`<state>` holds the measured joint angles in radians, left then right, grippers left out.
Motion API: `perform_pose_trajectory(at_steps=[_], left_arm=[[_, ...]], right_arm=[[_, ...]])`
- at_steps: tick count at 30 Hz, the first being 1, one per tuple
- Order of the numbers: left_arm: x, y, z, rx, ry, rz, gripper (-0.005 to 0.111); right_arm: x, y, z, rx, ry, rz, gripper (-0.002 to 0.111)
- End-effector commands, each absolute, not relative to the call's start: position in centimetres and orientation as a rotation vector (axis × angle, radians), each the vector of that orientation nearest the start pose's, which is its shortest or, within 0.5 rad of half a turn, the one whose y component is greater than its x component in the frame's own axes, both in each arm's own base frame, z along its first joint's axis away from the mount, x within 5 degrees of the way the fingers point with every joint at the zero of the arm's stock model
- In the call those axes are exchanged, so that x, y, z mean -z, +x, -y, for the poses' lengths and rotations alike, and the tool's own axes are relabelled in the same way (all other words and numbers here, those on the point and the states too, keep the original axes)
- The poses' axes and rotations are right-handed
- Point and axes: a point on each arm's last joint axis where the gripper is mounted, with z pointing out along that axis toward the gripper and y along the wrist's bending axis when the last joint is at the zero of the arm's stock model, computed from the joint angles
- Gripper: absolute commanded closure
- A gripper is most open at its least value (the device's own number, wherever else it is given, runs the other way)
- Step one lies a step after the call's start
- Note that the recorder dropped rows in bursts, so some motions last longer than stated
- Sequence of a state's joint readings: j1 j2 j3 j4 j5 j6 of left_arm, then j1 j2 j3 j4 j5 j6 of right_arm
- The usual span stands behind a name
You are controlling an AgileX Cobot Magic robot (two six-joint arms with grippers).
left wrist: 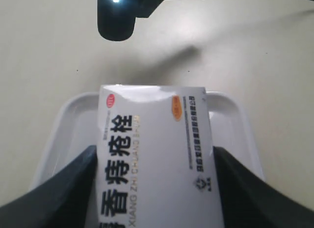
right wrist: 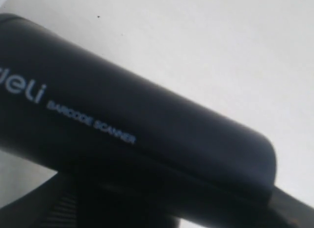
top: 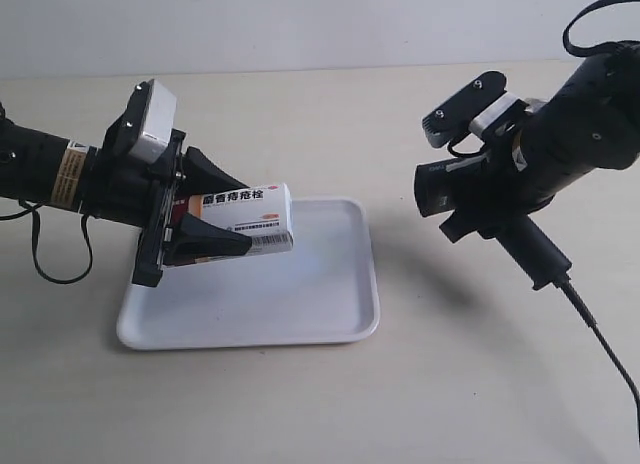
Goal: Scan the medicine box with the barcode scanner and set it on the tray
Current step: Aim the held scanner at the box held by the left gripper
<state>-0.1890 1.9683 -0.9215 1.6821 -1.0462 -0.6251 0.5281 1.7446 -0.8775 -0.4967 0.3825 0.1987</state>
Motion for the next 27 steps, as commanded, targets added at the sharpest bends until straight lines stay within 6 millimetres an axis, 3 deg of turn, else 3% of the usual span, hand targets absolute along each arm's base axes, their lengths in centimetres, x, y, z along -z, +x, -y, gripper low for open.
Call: perform_pose_trajectory(at_steps=[1,6,11,27], left_arm=[[-13.4,30.7,13.9,0.858,1.538,-1.530,0.107],[-13.4,30.8,13.8,0.845,1.523,-1.537,0.107],[-13.4,30.9,13.8,0.833,1.524,-1.537,0.107],[-14.1,30.9,13.8,0.907,1.508,-1.503,0.107]], right_arm=[[-17.1,28.2,-14.3,0.174,-0.937,-2.448,0.108],[-20.2,27.3,-14.0,0.149,-0.872,-2.398,0.108],[-21.0,26.9,-13.5,0.171,-0.855,-2.409,0.108],[-18.3,27.0,-14.8,0.127,-0.928,-2.476,0.108]])
